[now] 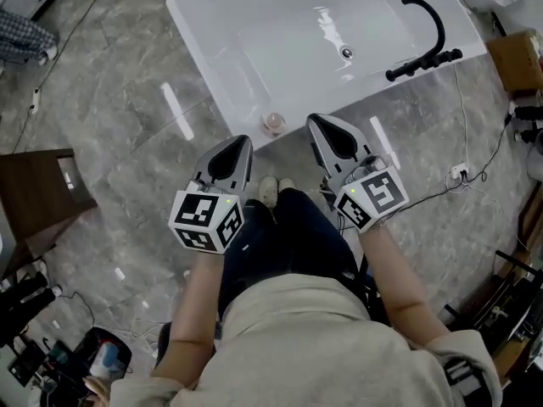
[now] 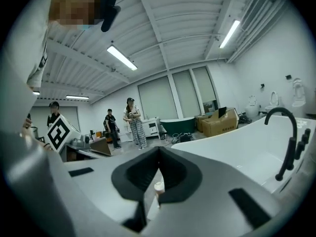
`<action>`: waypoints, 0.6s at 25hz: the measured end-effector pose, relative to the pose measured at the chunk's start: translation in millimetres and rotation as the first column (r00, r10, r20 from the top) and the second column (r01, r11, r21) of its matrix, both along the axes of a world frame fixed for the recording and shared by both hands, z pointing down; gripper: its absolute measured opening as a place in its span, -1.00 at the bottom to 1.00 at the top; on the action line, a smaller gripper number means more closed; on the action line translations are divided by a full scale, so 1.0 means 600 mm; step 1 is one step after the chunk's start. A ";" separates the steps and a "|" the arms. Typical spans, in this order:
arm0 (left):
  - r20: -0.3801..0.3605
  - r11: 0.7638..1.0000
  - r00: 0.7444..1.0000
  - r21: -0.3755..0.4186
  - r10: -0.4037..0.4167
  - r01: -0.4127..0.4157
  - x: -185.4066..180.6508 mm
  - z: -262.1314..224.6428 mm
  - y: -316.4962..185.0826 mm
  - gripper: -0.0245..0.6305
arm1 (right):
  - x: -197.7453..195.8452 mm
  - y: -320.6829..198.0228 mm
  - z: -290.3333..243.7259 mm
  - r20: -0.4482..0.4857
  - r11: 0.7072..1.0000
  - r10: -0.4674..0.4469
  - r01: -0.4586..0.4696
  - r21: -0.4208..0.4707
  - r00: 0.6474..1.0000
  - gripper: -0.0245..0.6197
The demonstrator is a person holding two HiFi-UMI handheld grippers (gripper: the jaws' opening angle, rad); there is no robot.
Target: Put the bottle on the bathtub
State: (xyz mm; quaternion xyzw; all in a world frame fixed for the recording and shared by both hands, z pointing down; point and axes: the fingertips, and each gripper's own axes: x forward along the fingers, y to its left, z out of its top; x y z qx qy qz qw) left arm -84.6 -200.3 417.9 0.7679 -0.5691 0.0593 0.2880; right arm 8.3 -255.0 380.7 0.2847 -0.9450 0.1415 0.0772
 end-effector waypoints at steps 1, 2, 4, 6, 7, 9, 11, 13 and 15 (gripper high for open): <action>0.003 1.000 1.000 -0.004 -0.005 0.005 0.004 -0.007 0.002 -0.90 | -0.002 0.006 -0.012 0.008 1.000 -0.008 0.008 -0.008 1.000 -0.93; 0.006 1.000 1.000 -0.012 -0.012 0.012 0.007 -0.012 0.004 -0.90 | -0.004 0.012 -0.021 0.010 1.000 -0.016 0.016 -0.017 1.000 -0.93; 0.013 0.999 1.000 -0.024 -0.024 0.024 0.014 -0.019 0.005 -0.90 | -0.012 0.023 -0.033 0.000 0.999 -0.034 0.034 -0.034 0.999 -0.93; 0.028 0.999 0.999 -0.023 -0.022 0.023 0.024 -0.030 0.002 -0.90 | -0.019 0.034 -0.046 -0.019 0.997 -0.062 0.061 -0.045 0.998 -0.93; 0.038 1.000 0.999 -0.022 -0.019 0.020 0.031 -0.038 0.001 -0.90 | -0.020 0.042 -0.053 -0.026 0.996 -0.079 0.078 -0.047 0.997 -0.93; 0.055 1.000 0.998 -0.023 -0.018 0.019 0.045 -0.055 0.003 -0.90 | -0.018 0.059 -0.069 -0.037 0.993 -0.110 0.108 -0.043 0.993 -0.93; 0.067 0.999 0.998 -0.025 -0.019 0.021 0.057 -0.069 0.001 -0.90 | -0.014 0.069 -0.082 -0.035 0.992 -0.122 0.120 -0.040 0.992 -0.93; 0.080 0.999 0.997 -0.026 -0.016 0.018 0.066 -0.081 -0.001 -0.90 | -0.008 0.070 -0.090 -0.025 0.992 -0.115 0.113 -0.062 0.993 -0.93; 0.089 0.999 0.996 -0.030 -0.013 0.016 0.075 -0.091 -0.003 -0.90 | 0.000 0.068 -0.096 -0.014 0.991 -0.102 0.100 -0.092 0.995 -0.93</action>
